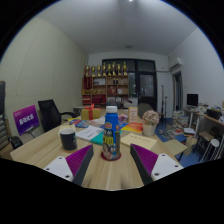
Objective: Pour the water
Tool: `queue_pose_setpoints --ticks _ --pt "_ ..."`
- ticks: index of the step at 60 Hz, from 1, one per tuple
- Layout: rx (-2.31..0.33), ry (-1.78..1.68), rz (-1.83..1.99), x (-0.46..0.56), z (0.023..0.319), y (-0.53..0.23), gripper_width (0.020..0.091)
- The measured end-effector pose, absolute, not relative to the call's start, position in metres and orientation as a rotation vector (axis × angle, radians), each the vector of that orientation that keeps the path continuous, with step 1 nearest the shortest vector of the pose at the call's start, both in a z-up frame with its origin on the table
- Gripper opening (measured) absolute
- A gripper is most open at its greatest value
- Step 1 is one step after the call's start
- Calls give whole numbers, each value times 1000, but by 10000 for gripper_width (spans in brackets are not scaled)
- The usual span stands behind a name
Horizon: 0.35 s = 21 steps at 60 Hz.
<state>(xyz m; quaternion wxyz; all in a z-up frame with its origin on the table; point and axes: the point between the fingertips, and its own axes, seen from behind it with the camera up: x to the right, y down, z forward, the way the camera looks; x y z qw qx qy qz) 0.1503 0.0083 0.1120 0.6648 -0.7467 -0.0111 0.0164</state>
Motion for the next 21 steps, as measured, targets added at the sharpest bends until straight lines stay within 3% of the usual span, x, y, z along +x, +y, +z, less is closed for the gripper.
queue_pose_setpoints --ticks 21 --pt "-1682 -168 -178 136 108 -224 841"
